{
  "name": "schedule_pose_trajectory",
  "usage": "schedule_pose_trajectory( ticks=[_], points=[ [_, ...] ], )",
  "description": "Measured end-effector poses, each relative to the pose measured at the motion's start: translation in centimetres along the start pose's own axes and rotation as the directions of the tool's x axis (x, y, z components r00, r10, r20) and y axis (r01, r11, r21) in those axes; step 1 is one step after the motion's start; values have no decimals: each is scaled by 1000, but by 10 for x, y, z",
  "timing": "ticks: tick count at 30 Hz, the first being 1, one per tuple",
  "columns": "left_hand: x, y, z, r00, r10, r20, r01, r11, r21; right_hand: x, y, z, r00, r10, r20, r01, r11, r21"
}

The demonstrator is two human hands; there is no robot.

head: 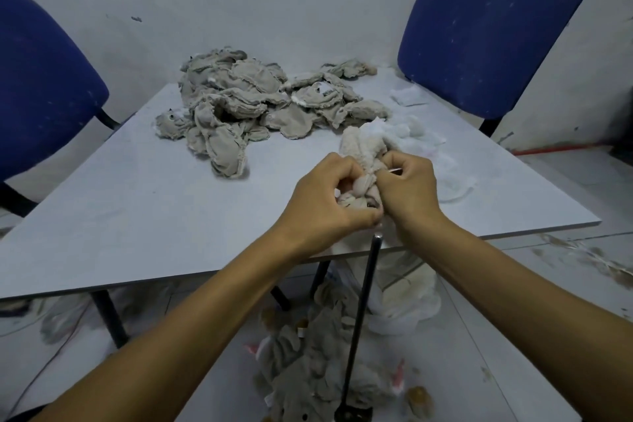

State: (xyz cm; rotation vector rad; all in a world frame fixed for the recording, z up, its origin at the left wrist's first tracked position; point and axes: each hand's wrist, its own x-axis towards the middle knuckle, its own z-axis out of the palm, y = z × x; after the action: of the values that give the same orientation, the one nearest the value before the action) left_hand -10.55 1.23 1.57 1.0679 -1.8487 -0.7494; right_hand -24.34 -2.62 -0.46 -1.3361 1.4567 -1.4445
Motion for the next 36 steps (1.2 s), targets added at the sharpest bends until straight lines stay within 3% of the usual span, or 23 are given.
schedule_pose_trajectory(
  ticks=[2,4,7,9,10,14,18,20,23,26,30,32,34,36],
  points=[
    [1,-5,-8,999,-47,-5,48,999,19,2,0,-1,984,81,157,-85,996,18],
    [2,-8,-16,992,-122,-23,118,984,-137,2,-4,-6,919,155,362,-213,969,127],
    [10,-20,-31,965,-250,-78,204,904,-376,-4,-9,-15,705,162,690,-457,848,267],
    [12,-28,-37,943,-321,-88,245,848,-469,-8,-9,-18,621,60,782,-392,887,243],
    [11,-30,-35,935,-344,-87,259,830,-494,-11,-9,-18,638,32,769,-304,928,214],
    [11,-32,-20,929,-366,-58,278,793,-542,-19,-6,-14,833,-64,550,4,994,110],
    [9,-20,-22,953,-301,25,260,775,-576,-19,-6,-9,938,-116,328,85,991,107],
    [3,-16,-20,975,-216,41,211,869,-447,-17,-2,-7,971,-96,221,83,994,67],
    [-9,-12,-11,997,-73,-15,71,994,-84,-16,2,0,989,-32,141,34,999,-13],
    [-13,-13,-4,996,-26,-87,34,996,87,-11,1,6,989,47,137,-42,998,-43],
    [-4,-13,-13,973,-226,51,232,941,-245,-3,-3,7,963,206,171,-212,977,15],
    [-1,-17,-20,968,-239,77,251,929,-273,0,-3,4,929,246,275,-274,959,70],
    [2,-23,-29,963,-268,23,259,903,-343,2,-6,-3,845,234,480,-332,935,128],
    [2,-31,-38,948,-319,-16,276,843,-461,-1,-11,-11,701,222,678,-414,901,132]
  ],
)
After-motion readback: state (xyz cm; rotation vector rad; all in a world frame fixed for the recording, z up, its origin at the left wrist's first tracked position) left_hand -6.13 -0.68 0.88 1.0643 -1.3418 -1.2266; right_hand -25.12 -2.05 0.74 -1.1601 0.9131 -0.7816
